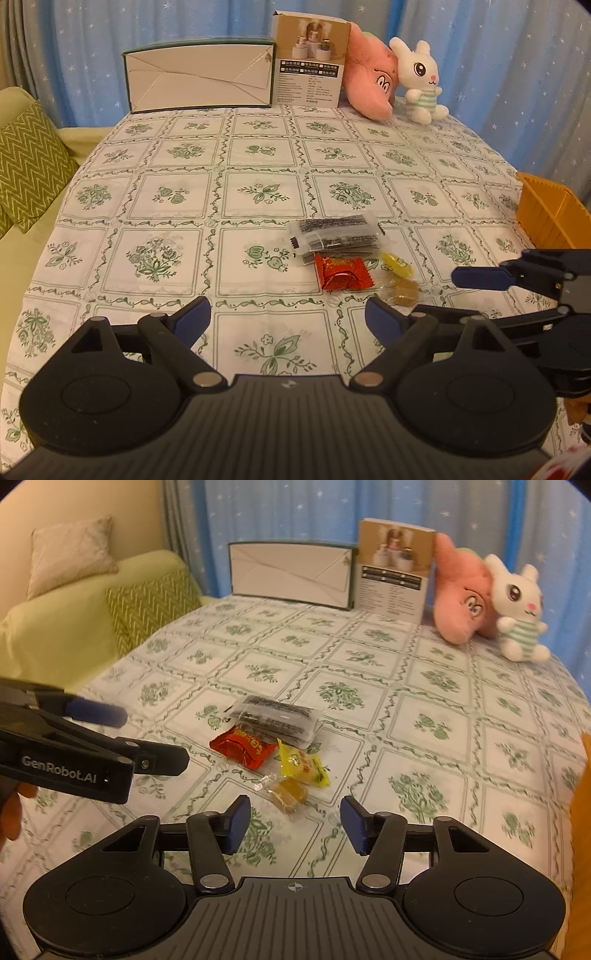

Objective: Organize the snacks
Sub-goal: 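Grasp a clear-wrapped brown candy with the right tool while the left tool grasps a red candy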

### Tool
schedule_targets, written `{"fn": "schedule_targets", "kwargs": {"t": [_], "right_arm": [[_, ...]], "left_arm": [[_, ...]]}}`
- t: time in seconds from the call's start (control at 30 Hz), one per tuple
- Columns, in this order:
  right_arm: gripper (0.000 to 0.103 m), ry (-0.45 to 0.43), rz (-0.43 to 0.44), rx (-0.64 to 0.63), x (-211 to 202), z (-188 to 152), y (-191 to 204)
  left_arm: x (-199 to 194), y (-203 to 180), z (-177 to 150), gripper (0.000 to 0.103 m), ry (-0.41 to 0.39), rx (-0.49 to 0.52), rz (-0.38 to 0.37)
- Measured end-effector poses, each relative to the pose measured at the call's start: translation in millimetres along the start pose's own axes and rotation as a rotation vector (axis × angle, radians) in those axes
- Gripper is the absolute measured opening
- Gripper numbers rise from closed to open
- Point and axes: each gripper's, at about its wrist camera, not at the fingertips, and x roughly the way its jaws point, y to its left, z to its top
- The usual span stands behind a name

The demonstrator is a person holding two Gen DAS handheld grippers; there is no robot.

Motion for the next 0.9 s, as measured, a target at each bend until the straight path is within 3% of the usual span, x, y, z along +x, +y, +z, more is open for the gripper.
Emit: {"fn": "schedule_targets", "kwargs": {"t": [0.33,0.47,0.77,0.9], "right_arm": [[0.042,0.02,0.003,-0.072,29.1,5.1,0.8],[0.023,0.022,0.024,-0.068,28.8,5.4,6.3],[0.021,-0.013,0.016,-0.007,-3.6,-12.3,12.4],[0.021,-0.024,-0.031,0.078,-20.6,-22.8,-1.1]], "left_arm": [[12.6,1.5,-0.6,0.088,-0.012,0.011,-0.018],[14.1,6.0,-1.5,0.086,-0.008,0.002,-0.017],[15.7,-2.2,-0.6,0.081,-0.02,0.031,-0.038],[21.3,-15.0,4.1,0.068,-0.041,0.061,-0.053]]}}
